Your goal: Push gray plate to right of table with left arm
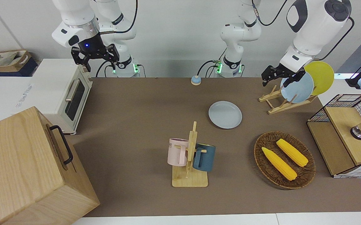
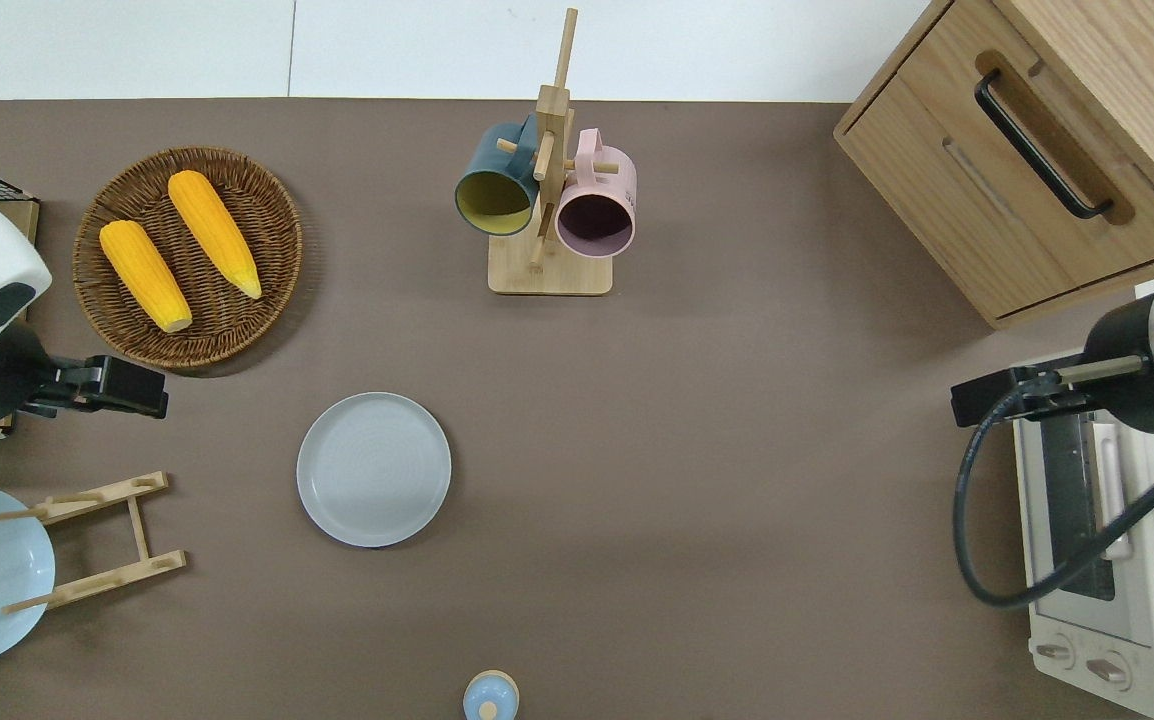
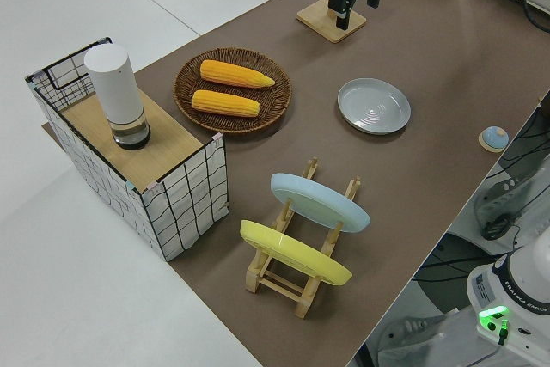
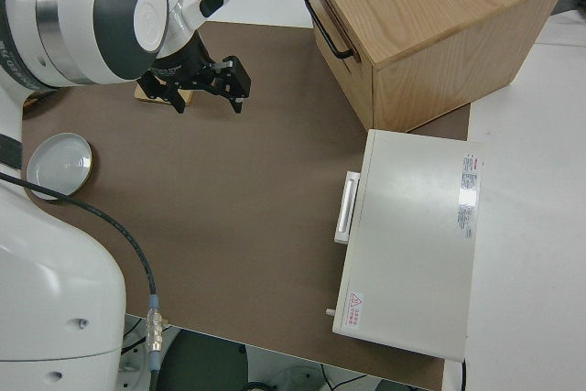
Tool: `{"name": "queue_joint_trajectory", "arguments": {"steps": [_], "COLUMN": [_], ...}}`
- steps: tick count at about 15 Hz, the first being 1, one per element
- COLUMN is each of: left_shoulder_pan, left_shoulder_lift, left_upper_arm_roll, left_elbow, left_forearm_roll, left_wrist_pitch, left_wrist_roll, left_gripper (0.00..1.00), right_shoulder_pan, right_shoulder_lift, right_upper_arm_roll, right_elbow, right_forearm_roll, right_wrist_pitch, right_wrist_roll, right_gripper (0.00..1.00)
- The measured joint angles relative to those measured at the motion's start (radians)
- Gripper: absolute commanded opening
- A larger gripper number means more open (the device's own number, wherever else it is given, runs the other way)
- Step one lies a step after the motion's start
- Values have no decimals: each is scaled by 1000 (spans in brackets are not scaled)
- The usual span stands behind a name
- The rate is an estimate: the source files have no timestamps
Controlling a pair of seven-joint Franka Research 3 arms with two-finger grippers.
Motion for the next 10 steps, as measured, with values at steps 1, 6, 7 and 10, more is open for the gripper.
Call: {"name": "queue_joint_trajectory", "arguments": {"steps": [1,6,7,10], "left_shoulder_pan": [0,-2,-4,-9], "left_shoulder_lift": [-22,-103,-117,-150], "left_upper_arm_roll": [0,-12,-16,-33], "left_elbow": [-31,-193,-233,-356], "left_forearm_roll": [0,-1,-1,-1], "left_wrist_pitch": [7,112,147,259], "left_wrist_roll": [-1,-38,-47,-69], "left_gripper": [993,993,991,993], "right_shoulder_pan": [0,0,0,0], "right_shoulder_lift": [0,0,0,0], "right_upper_arm_roll": [0,0,0,0], "right_elbow": [0,0,0,0], "right_forearm_roll": [0,0,0,0], "right_wrist_pitch": [0,0,0,0], "right_wrist_roll": [0,0,0,0], "right_gripper": [983,983,983,983]}}
